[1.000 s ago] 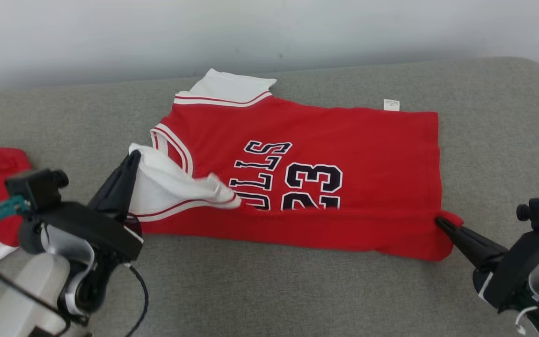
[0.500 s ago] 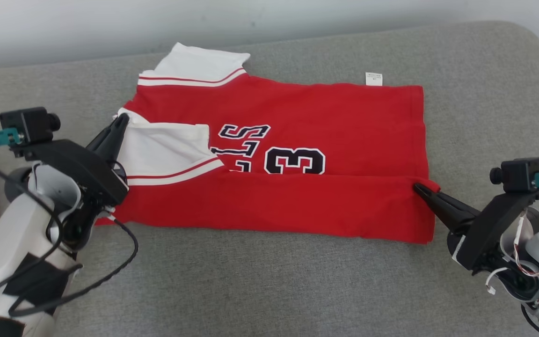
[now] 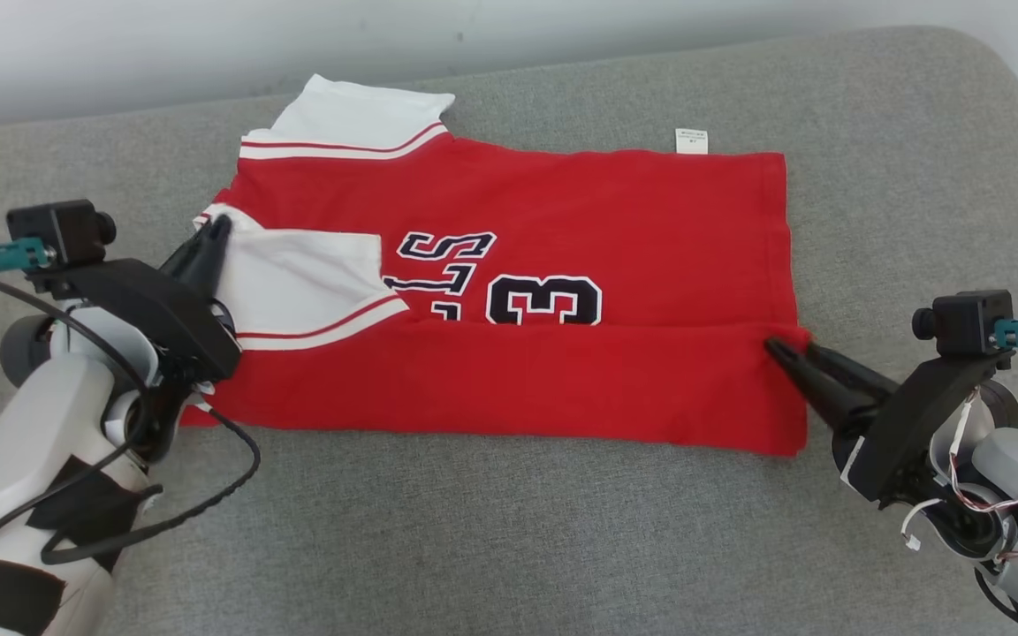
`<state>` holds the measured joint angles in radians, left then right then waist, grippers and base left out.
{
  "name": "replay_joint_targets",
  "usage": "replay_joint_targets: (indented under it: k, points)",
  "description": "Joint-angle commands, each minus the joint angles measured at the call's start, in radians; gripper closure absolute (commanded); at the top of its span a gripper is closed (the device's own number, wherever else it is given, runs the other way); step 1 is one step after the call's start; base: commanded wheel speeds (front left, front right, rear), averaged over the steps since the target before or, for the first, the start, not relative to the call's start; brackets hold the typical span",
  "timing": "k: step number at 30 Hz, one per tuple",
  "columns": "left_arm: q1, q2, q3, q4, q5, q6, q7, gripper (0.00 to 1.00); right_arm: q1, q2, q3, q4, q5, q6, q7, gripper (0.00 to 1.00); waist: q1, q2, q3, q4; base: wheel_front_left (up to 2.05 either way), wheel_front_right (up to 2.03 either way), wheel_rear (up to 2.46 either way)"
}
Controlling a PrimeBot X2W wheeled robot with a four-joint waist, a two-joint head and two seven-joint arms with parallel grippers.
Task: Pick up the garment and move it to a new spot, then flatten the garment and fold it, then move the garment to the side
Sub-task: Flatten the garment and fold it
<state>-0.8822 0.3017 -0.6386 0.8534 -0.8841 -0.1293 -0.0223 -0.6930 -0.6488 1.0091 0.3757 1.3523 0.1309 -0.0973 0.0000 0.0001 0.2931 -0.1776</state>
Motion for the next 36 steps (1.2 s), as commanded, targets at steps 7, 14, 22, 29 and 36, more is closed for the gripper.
replay_joint_targets:
  k: [7,14,22,29,36]
  points:
    - [0.017,0.012,-0.046,0.016,-0.019,-0.001,-0.059,0.0,-0.012,-0.039,0.052,0.025,0.009,0.0,-0.042,0.0,0.0,-0.0001,-0.035,0.013,0.0,0.0,0.0]
    - [0.051,0.034,-0.072,0.016,-0.015,-0.001,-0.16,0.0,0.001,-0.075,0.089,0.026,-0.005,0.0,-0.105,0.0,0.0,-0.0001,-0.06,0.017,0.0,0.0,0.0]
    - [0.113,0.037,-0.073,-0.036,0.05,0.04,-0.237,0.0,0.039,-0.095,0.1,0.017,-0.044,0.0,-0.153,0.0,0.0,-0.0001,-0.073,0.029,0.0,0.0,0.0]
    - [0.213,0.035,-0.062,-0.122,0.087,0.091,-0.243,0.0,0.09,-0.11,0.062,-0.004,-0.082,0.0,-0.165,0.0,0.0,-0.0001,-0.088,0.037,0.0,0.0,0.0]
    - [0.313,0.049,-0.07,-0.182,0.094,0.119,-0.244,0.0,0.171,-0.129,0.012,-0.008,-0.131,0.0,-0.167,0.0,0.0,-0.0001,-0.096,0.049,0.0,0.0,0.0]
